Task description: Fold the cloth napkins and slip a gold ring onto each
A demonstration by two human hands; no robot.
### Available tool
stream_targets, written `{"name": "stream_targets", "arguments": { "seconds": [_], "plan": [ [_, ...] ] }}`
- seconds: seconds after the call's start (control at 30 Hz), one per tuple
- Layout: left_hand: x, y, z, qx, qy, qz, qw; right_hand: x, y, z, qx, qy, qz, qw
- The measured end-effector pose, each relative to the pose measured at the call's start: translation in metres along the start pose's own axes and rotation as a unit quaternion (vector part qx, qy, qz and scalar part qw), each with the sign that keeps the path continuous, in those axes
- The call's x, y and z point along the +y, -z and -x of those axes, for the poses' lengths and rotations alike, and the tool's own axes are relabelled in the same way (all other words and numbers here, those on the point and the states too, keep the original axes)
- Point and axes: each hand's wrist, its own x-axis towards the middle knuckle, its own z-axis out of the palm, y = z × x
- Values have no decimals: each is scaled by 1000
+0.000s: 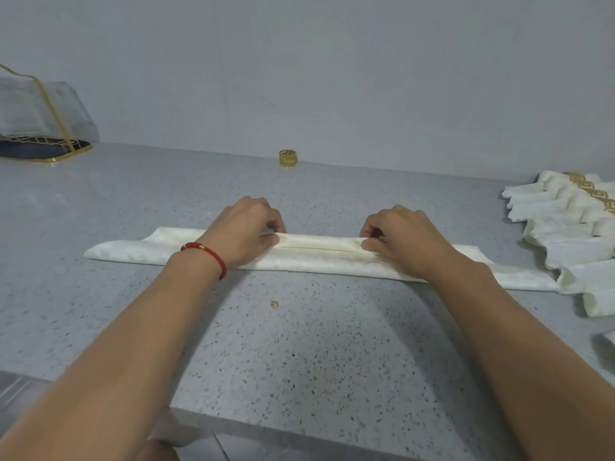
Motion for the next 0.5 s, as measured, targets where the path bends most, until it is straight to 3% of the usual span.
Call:
{"name": "stream_targets", "arguments": {
  "seconds": [0.2,0.37,0.5],
  "plan": [
    [-2,0,0,66,16,-66,995,-14,-16,-11,108,60,82,989],
    [-2,7,2,6,38,-36,999,-11,-12,-7,57,47,41,996],
    [-7,7,3,19,33,52,998,-7,-10,2,51,20,-50,997]
  ]
}}
